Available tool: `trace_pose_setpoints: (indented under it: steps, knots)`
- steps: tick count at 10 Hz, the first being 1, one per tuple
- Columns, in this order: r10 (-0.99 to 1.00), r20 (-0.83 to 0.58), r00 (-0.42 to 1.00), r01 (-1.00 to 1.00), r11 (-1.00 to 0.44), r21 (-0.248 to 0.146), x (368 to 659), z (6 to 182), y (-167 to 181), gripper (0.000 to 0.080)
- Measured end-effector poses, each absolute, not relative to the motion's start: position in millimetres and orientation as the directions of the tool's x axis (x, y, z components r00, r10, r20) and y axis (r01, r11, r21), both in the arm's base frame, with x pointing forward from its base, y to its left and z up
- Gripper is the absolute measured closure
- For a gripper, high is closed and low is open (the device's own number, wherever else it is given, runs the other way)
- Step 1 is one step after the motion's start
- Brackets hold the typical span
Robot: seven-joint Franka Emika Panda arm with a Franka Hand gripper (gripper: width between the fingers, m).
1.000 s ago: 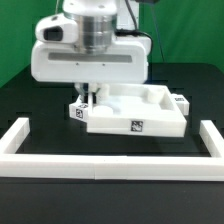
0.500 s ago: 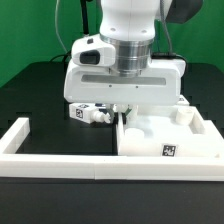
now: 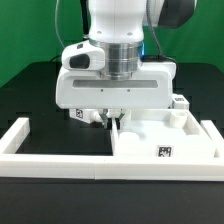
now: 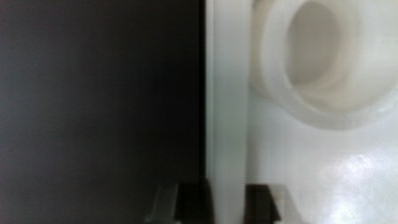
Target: Assemble one leg
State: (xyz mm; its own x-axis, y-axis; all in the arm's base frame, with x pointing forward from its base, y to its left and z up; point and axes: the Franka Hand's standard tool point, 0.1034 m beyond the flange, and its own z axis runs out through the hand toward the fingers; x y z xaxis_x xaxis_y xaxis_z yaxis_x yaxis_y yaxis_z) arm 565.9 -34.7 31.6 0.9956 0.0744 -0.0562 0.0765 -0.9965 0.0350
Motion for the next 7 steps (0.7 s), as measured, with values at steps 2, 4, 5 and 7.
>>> trace_pose_setpoints:
  steps: [2, 4, 5, 7]
  knots:
    - [-0.001, -0.07, 0.998, 0.002, -0.999, 0.041, 569.5, 23.9, -20.9, 0.0744]
    - [-0.047, -0.087, 0.995, -0.043, -0.998, 0.055, 569.3, 16.5, -20.0, 0.0744]
    - [-0.054, -0.089, 0.995, -0.049, -0.997, 0.058, 569.3, 15.2, -20.0, 0.0743]
    - [-0.051, -0.09, 0.995, -0.046, -0.997, 0.058, 569.3, 13.4, -20.4, 0.0742]
